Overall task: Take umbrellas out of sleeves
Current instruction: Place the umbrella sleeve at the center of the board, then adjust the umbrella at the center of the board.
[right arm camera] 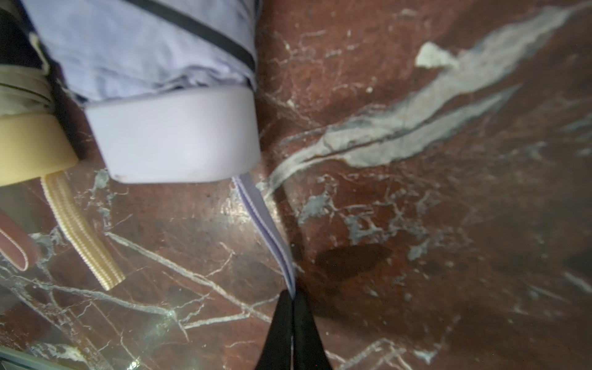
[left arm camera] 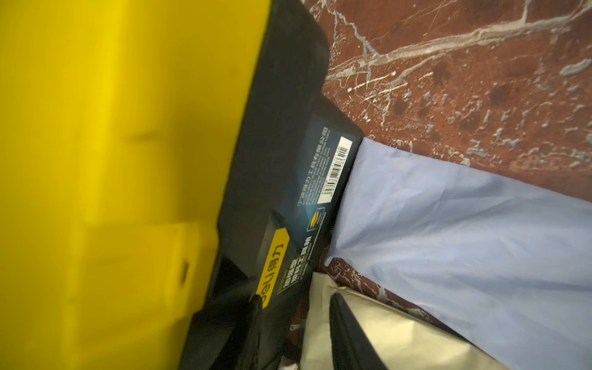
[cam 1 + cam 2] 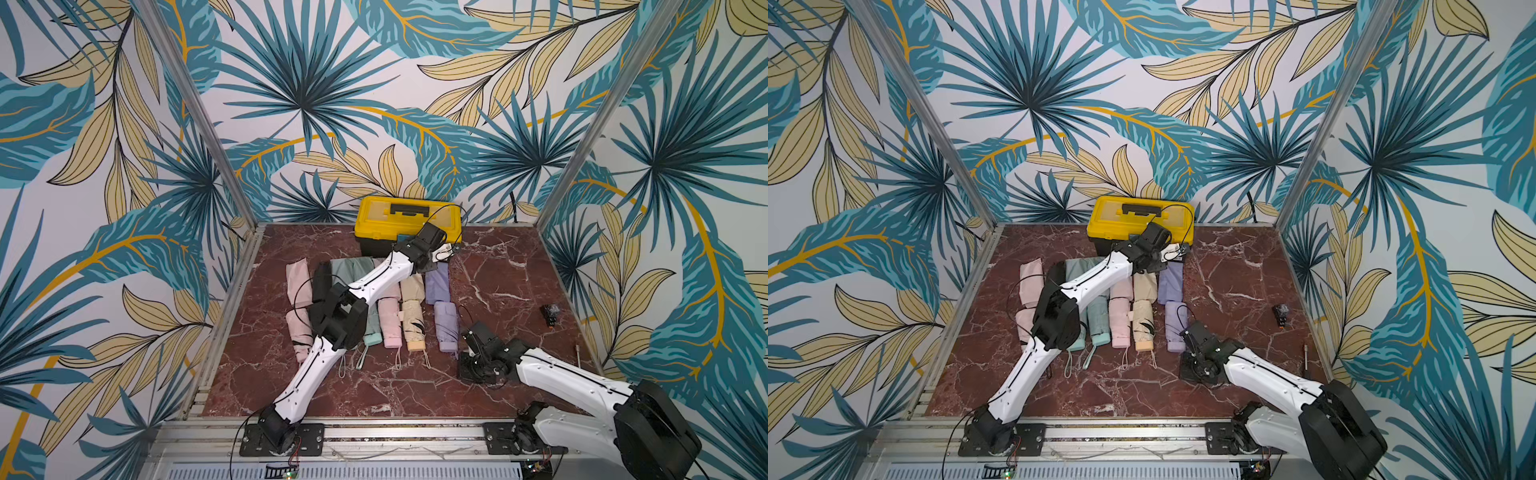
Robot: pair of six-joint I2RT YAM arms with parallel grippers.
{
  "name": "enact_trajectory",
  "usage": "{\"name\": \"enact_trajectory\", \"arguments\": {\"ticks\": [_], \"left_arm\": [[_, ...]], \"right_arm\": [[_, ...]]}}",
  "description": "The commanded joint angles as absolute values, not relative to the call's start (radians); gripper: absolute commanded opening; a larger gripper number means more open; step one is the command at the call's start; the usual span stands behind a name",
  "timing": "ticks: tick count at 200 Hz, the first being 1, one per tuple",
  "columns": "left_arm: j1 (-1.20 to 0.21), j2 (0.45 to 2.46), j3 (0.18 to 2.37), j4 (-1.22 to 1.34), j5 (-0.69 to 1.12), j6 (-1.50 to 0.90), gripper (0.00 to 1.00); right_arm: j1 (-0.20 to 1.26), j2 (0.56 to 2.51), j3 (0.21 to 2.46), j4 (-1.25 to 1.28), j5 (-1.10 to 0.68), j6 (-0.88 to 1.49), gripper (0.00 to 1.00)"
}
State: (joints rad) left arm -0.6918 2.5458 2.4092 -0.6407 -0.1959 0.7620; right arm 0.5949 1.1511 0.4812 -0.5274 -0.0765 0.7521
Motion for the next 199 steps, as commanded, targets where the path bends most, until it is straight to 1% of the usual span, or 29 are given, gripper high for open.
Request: {"name": "enact_trajectory", "arguments": {"ticks": [1, 19, 27, 34, 44, 68, 90, 128, 173, 177, 184, 191, 199], "left_arm": [[-0.692, 2.492, 2.391, -0.627, -0.173, 0.702, 0.34], [-0.697, 2.425, 2.336, -0.627, -0.139, 0.650, 0.32], [-0.702, 2.397, 2.298, -0.625, -0.124, 0.631, 0.32], [-0.708, 2.333, 2.252, -0.612, -0.108, 0.617, 0.32], [-0.716, 2.266, 2.158, -0.564, -0.093, 0.595, 0.35], [-0.744, 2.083, 1.897, -0.389, -0.069, 0.550, 0.45], [-0.756, 1.951, 1.751, -0.347, -0.001, 0.491, 0.51], [-0.785, 1.734, 1.487, -0.281, 0.070, 0.387, 0.53], [-0.810, 1.482, 1.172, -0.108, 0.213, 0.193, 0.54], [-0.810, 1.461, 1.145, -0.091, 0.218, 0.168, 0.54], [-0.814, 1.422, 1.098, -0.067, 0.221, 0.137, 0.54], [-0.818, 1.390, 1.058, -0.052, 0.225, 0.118, 0.53], [-0.826, 1.356, 1.017, -0.047, 0.221, 0.104, 0.54]], "right_arm": [[0.600, 1.146, 0.477, -0.568, -0.063, 0.754, 0.13], [0.600, 1.130, 0.511, -0.610, -0.050, 0.745, 0.31], [0.601, 1.124, 0.532, -0.634, -0.038, 0.740, 0.37], [0.600, 1.120, 0.552, -0.653, -0.028, 0.734, 0.41], [0.601, 1.118, 0.581, -0.679, -0.011, 0.724, 0.47], [0.601, 1.130, 0.650, -0.715, 0.023, 0.696, 0.48], [0.600, 1.149, 0.713, -0.739, 0.053, 0.676, 0.48], [0.594, 1.224, 0.810, -0.737, 0.109, 0.625, 0.49], [0.579, 1.369, 0.930, -0.723, 0.142, 0.576, 0.51], [0.575, 1.380, 0.940, -0.720, 0.145, 0.572, 0.56], [0.569, 1.395, 0.950, -0.712, 0.148, 0.564, 0.60], [0.559, 1.412, 0.958, -0.701, 0.151, 0.559, 0.63], [0.546, 1.432, 0.970, -0.691, 0.156, 0.553, 0.64]]}}
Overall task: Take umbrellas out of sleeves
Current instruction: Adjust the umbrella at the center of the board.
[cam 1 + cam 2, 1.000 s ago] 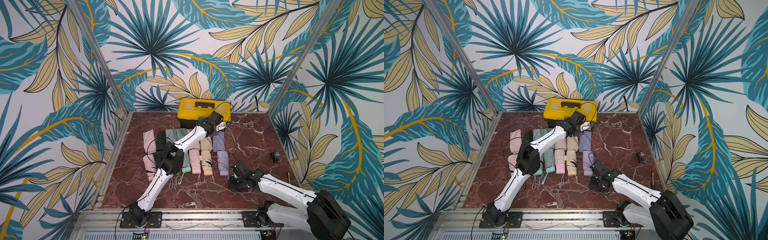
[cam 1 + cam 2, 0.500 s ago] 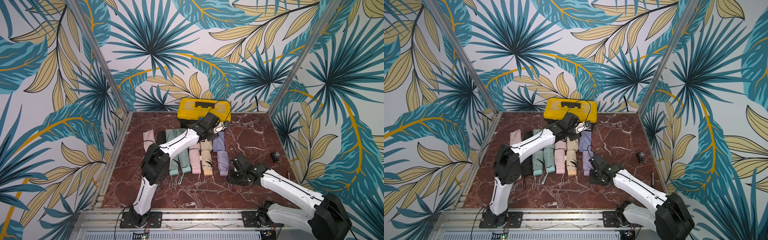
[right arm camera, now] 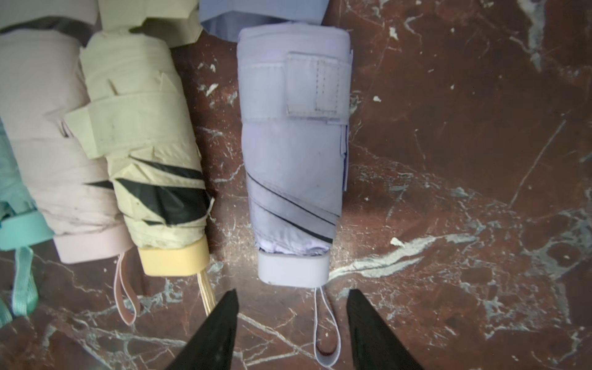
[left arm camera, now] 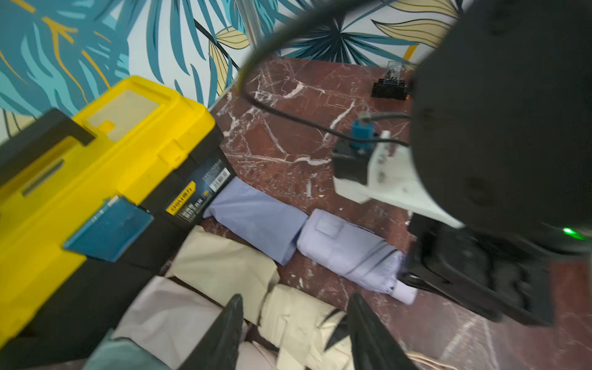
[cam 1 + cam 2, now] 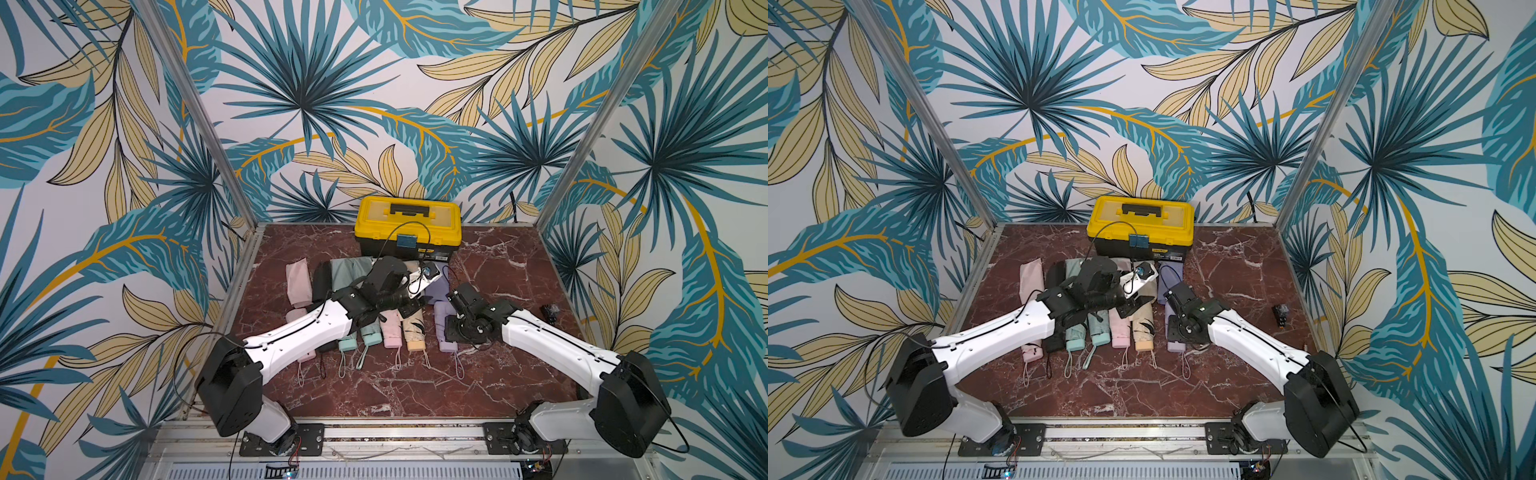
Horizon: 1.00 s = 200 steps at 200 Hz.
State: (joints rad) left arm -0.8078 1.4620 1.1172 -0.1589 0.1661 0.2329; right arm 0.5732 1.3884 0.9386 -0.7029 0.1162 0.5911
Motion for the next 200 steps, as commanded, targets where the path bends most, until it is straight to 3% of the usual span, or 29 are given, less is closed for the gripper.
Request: {"name": "enact_trajectory", "arguments": {"ticks": [1, 17, 80, 132, 200], "left_arm": [[-0.827, 1.351, 1.013, -0.047, 0.218, 0.103, 0.54], [-0.845, 1.283, 0.942, -0.047, 0.195, 0.086, 0.54], [-0.848, 1.051, 0.744, -0.016, 0.158, 0.042, 0.58], [-0.848, 1.070, 0.724, -0.017, 0.153, 0.082, 0.58], [-0.848, 1.094, 0.715, -0.005, 0.158, 0.078, 0.56]], "right_arm": [[0.546, 1.434, 0.970, -0.690, 0.156, 0.552, 0.64], [0.519, 1.477, 0.989, -0.669, 0.157, 0.532, 0.69], [0.406, 1.637, 1.039, -0.561, 0.039, 0.448, 0.69], [0.404, 1.701, 1.045, -0.498, -0.053, 0.420, 0.64], [0.418, 1.700, 1.012, -0.516, -0.025, 0.369, 0.56]]}}
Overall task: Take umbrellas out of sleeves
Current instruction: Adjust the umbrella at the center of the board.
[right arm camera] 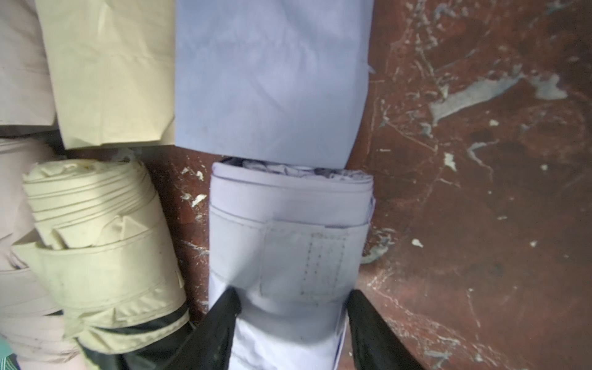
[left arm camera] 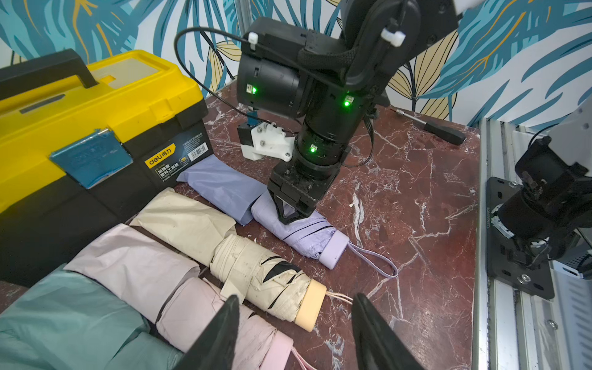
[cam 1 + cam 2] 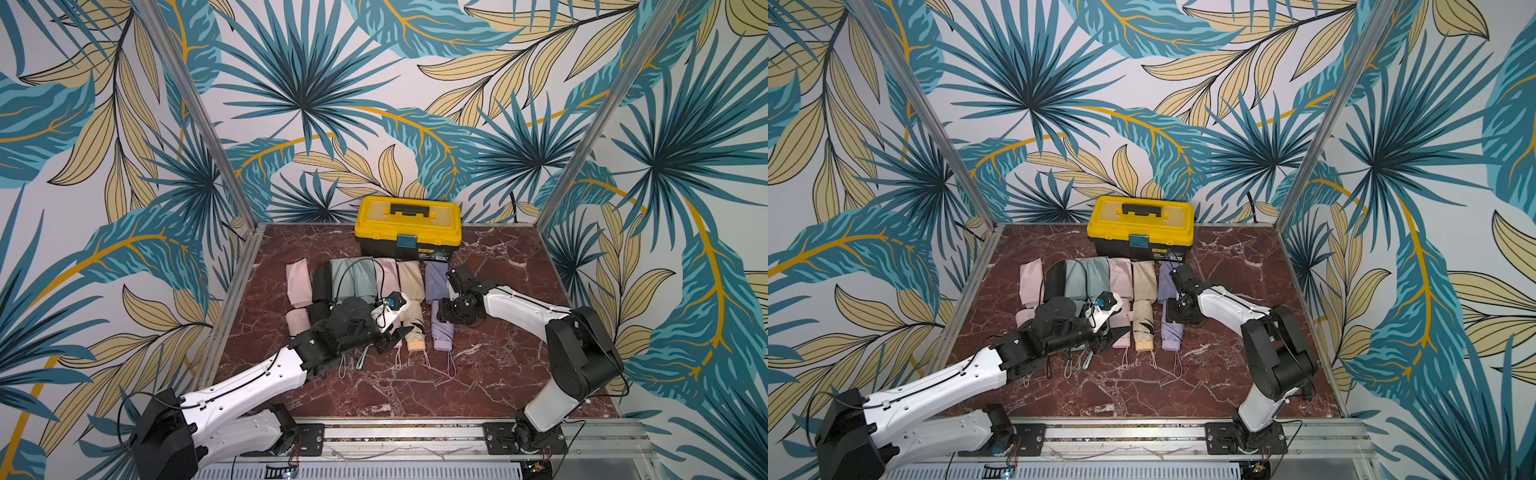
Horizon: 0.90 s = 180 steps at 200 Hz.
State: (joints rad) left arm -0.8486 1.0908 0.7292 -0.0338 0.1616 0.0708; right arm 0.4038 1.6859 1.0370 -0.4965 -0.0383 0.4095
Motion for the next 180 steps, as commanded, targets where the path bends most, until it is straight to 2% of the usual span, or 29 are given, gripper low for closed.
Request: {"name": "enact_trajectory", "arguments": {"ticks": [1, 64, 129, 138, 156, 180], "left_arm": [[-0.848, 1.094, 0.715, -0.005, 0.158, 0.078, 0.56], [-0.848, 1.097, 0.710, -0.006, 0.158, 0.076, 0.56], [-0.848, 1.106, 0.712, -0.005, 0.159, 0.082, 0.54], [-0.848, 1.109, 0.711, -0.005, 0.160, 0.084, 0.54], [-0.848, 1.108, 0.712, -0.005, 0.157, 0.084, 0.54], [-0.847, 1.104, 0.711, -0.002, 0.146, 0.091, 0.55]], "right_arm": [[0.419, 1.700, 1.013, -0.517, -0.023, 0.367, 0.56], [0.483, 1.744, 1.042, -0.586, 0.095, 0.298, 0.54], [0.491, 1.703, 1.021, -0.582, 0.098, 0.260, 0.52], [0.492, 1.696, 1.023, -0.586, 0.103, 0.266, 0.54], [0.491, 1.645, 1.025, -0.583, 0.086, 0.283, 0.65], [0.474, 1.550, 1.049, -0.583, 0.062, 0.309, 0.67]]}}
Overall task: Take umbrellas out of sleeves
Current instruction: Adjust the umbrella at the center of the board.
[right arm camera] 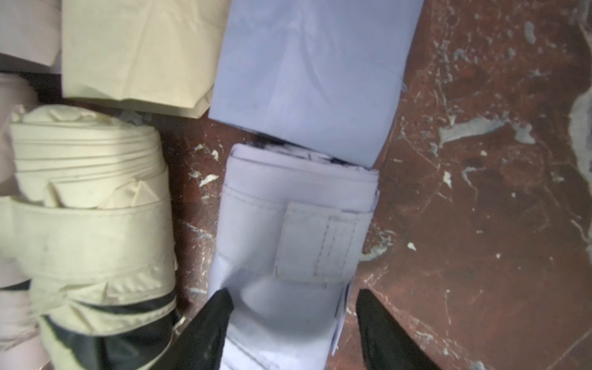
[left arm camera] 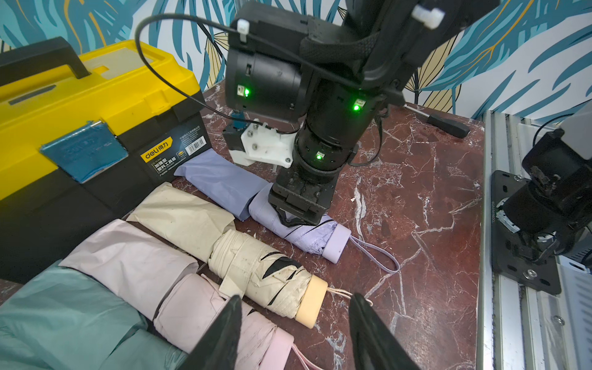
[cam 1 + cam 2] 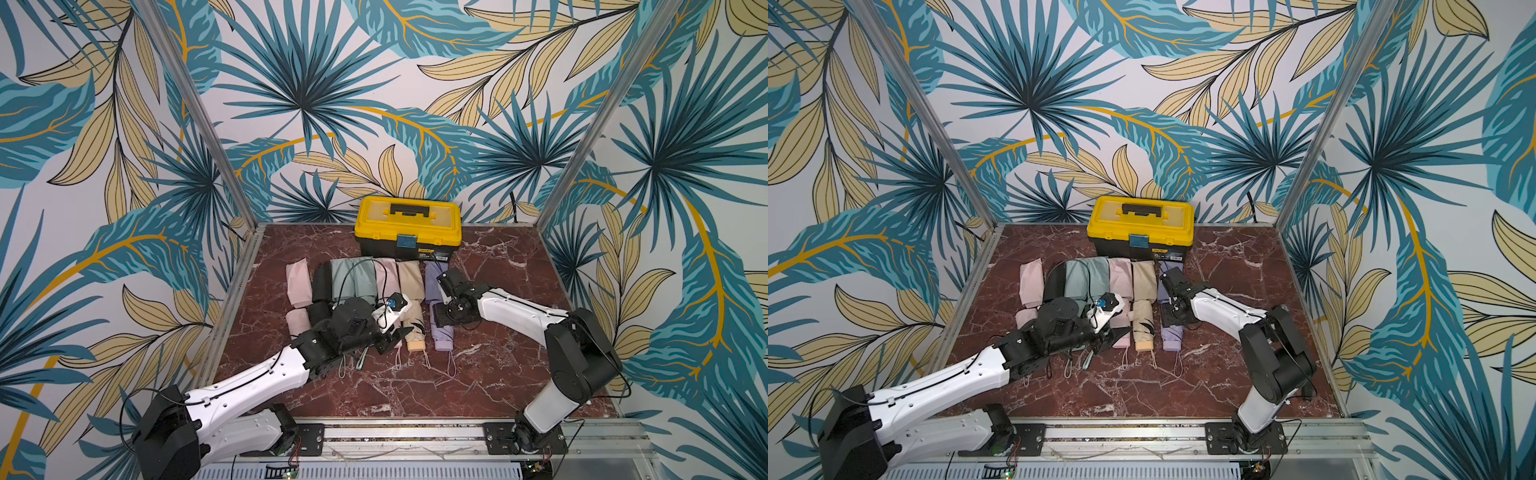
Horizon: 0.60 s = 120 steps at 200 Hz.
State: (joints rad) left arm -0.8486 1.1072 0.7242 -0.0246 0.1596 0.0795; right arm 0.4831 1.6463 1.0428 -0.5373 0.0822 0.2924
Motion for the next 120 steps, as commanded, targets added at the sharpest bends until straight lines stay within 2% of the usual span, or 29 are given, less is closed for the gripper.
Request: {"name": "enact_trajectory", "arguments": {"ticks": [1, 31, 52, 80, 120], "left_arm": [[-0.847, 1.104, 0.711, -0.002, 0.146, 0.093, 0.56], [-0.845, 1.109, 0.713, 0.007, 0.122, 0.110, 0.56], [-0.841, 1.105, 0.712, 0.012, 0.096, 0.114, 0.56], [-0.832, 1.070, 0.691, 0.047, 0.062, 0.102, 0.56], [-0.818, 1.060, 0.674, 0.063, 0.058, 0.101, 0.56]], "right_arm": [[0.472, 1.548, 1.051, -0.583, 0.061, 0.310, 0.67], [0.385, 1.552, 1.120, -0.606, 0.085, 0.349, 0.63], [0.318, 1.638, 1.188, -0.617, 0.096, 0.372, 0.48], [0.271, 1.768, 1.292, -0.598, 0.113, 0.384, 0.34], [0.241, 1.921, 1.408, -0.528, 0.179, 0.397, 0.30]]}}
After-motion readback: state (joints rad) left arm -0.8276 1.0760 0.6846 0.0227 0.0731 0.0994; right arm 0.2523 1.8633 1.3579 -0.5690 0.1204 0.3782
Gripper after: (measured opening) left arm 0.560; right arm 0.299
